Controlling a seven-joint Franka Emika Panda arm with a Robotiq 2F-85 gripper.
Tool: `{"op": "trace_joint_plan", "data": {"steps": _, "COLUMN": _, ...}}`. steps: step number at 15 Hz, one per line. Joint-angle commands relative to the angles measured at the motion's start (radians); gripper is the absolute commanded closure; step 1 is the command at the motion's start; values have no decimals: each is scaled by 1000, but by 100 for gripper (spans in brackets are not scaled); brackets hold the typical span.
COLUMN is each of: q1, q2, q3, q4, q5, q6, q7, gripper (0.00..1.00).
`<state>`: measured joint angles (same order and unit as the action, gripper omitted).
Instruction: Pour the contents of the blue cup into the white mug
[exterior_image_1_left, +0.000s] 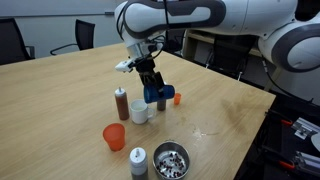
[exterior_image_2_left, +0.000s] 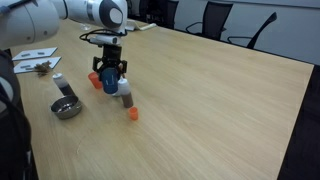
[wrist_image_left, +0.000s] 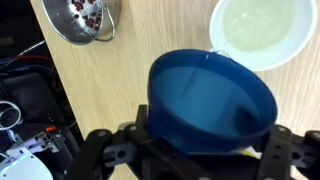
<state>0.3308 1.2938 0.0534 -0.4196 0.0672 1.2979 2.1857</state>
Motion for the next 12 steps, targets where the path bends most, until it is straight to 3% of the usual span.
{"op": "trace_joint_plan", "data": {"steps": 1, "q1": 9, "q2": -21, "q3": -8, "q4": -20, "q5": -17, "q6": 37, "q7": -24, "gripper": 36}}
{"op": "trace_joint_plan", "data": {"steps": 9, "q1": 4, "q2": -15, "q3": 3, "q4": -8, "q5": 2, "q6": 172, "q7": -15, "gripper": 36}}
{"op": "trace_joint_plan", "data": {"steps": 10, "q1": 3, "q2": 44, "q3": 5, "q4": 99, "q5": 9, "q6": 139, "q7": -13, "gripper": 36}}
{"op": "trace_joint_plan", "data": {"steps": 11, "q1": -4, "q2": -10, "q3": 14, "q4": 2, "q5": 16, "q6": 193, "q7": -16, "gripper": 36}}
{"op": "trace_joint_plan", "data": {"steps": 12, "q1": -10, "q2": -8, "q3": 24, "q4": 11, "q5": 30, "q6": 203, "q7": -17, "gripper": 36}}
